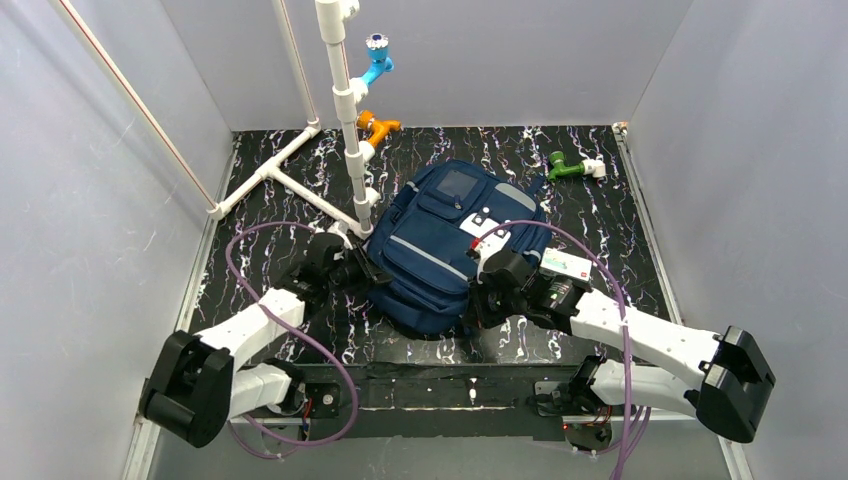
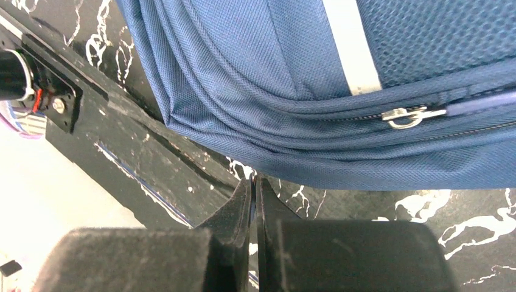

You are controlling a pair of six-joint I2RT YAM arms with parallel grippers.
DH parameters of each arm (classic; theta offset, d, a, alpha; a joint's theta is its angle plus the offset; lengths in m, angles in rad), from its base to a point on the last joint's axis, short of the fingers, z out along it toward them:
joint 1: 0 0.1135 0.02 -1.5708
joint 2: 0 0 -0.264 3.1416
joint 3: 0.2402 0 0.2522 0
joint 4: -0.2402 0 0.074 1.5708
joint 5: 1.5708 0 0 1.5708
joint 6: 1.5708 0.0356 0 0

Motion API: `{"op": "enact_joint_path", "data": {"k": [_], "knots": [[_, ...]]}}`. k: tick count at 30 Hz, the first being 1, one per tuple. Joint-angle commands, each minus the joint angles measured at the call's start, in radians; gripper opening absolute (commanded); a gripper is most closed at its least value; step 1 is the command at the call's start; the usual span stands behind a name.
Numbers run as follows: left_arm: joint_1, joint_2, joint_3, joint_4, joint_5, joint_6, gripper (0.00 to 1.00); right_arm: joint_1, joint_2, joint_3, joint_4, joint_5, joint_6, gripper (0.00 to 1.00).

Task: Pack the student bag
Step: Zip the student bag at the center of the board.

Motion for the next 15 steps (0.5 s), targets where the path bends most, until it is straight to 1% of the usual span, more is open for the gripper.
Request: {"op": "enact_joint_path", "data": {"k": [1,2,3,6,8,12,15], "knots": [[-0.048,0.049,-0.085,0.363,0.100,-0.140,0.08,0.009,0.018,0.033,-0.073,-0.114,-0.021,0.01],[-0.079,0.059,-0.088,0.389,0.073,-0.155,0.01,0.013,0.033,0.042,-0.086,-0.140,-0.020,0.01],[-0.117,0.063,-0.084,0.399,0.030,-0.163,0.00,0.026,0.046,0.054,-0.098,-0.149,-0.017,0.01],[-0.238,0.089,-0.061,0.427,-0.098,-0.184,0.00,0.109,0.077,0.115,-0.107,-0.120,-0.012,0.01],[-0.300,0.122,-0.046,0.478,-0.149,-0.202,0.00,0.162,0.110,0.168,-0.105,-0.100,-0.010,0.01],[-0.382,0.146,-0.030,0.520,-0.227,-0.218,0.00,0.188,0.185,0.256,-0.085,-0.102,0.009,0.01],[-0.407,0.114,-0.044,0.532,-0.300,-0.206,0.00,0.190,0.215,0.278,-0.056,-0.110,0.022,0.01]]}}
